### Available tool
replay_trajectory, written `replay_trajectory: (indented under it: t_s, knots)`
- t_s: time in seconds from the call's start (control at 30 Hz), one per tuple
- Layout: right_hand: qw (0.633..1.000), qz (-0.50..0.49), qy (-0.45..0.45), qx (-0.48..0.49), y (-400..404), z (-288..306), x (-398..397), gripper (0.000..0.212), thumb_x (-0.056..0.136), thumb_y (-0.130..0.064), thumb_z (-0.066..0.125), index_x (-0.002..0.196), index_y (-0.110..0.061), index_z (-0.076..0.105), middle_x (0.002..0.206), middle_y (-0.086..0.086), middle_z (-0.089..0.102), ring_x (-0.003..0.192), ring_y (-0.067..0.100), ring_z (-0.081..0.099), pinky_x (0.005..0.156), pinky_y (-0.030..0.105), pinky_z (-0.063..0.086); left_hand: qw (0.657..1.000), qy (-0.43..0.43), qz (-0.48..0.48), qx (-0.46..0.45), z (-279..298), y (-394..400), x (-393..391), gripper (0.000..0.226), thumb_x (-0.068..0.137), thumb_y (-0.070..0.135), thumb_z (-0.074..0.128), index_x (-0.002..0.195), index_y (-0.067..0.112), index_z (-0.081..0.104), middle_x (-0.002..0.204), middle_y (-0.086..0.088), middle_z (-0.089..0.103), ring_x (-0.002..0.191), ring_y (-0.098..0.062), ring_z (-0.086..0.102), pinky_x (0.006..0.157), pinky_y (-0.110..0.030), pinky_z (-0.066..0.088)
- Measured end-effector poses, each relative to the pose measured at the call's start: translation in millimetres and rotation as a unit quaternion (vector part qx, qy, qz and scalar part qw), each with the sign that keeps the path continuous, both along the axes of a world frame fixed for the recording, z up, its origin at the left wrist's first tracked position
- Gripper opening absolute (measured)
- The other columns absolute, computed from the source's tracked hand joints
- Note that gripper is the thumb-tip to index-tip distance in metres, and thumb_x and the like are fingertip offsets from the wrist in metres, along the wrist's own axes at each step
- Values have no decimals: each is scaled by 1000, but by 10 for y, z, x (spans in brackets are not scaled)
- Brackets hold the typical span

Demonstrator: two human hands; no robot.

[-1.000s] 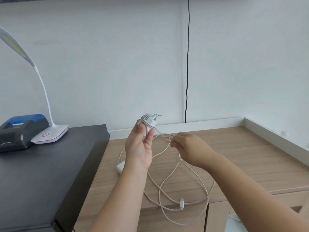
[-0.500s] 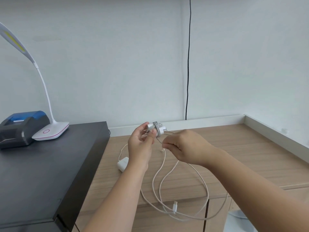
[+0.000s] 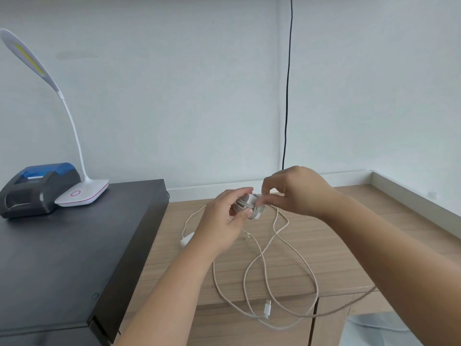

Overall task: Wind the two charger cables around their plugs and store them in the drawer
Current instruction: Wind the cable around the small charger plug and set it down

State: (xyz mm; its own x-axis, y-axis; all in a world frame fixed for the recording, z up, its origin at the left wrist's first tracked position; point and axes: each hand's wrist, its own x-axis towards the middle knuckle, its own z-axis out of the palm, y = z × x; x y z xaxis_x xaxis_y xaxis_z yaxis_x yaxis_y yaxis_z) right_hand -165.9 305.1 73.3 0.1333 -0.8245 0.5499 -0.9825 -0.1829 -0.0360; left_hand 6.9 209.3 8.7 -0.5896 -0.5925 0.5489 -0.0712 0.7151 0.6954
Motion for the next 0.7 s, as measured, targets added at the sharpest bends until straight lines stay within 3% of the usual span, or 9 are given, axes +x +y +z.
replay_trajectory:
  t_s: [0.17,0.23,0.33,0.43,0.5,0.6,0.7]
  knots:
    - [988,41,-147,23,-44,-17,-131,18,82,-44,69,77,-27,68,44,-8,38,46,10,35,49,22,28,993,-29,-73,87,80,-3,133,41,86,14,65,117,40,63,110,6,70,100,-13,65,93,-33,51]
    - [973,58,-220,26,-69,-55,-167,16,84,-40,68,79,-25,71,45,-10,43,45,9,35,50,24,33,982,28,-119,143,88,38,156,41,85,10,64,120,31,61,114,1,69,101,-12,64,93,-29,50]
    - [959,67,-274,6,-127,-171,-132,21,89,-43,60,89,-26,73,76,-3,72,72,23,65,71,40,53,945,130,-183,239,94,99,163,39,86,0,64,121,16,59,110,-1,69,99,-8,62,88,-26,50]
    - [945,80,-316,-18,-145,-280,-35,23,94,-39,55,91,-23,71,83,12,71,79,34,64,74,48,52,900,211,-232,304,102,166,127,38,80,2,62,118,9,61,108,-4,70,100,-16,64,82,-28,53]
    - [929,83,-358,-33,-135,-329,56,19,95,-28,54,90,-23,71,80,7,71,75,30,62,71,40,50,869,257,-246,344,114,202,97,39,78,0,62,116,7,61,107,-6,70,99,-17,65,79,-26,53]
    - [909,70,-410,-38,-116,-442,244,28,94,-20,54,72,-31,67,60,-11,57,57,6,44,57,26,38,836,316,-252,373,138,217,58,40,76,3,71,115,9,64,106,-7,70,95,-17,65,78,-25,53]
    - [914,35,-401,-54,-92,-574,378,25,96,-24,54,73,-20,63,54,-4,45,55,4,37,55,26,32,833,346,-219,372,165,230,15,36,77,2,65,112,10,65,99,-7,69,84,-16,61,79,-25,53]
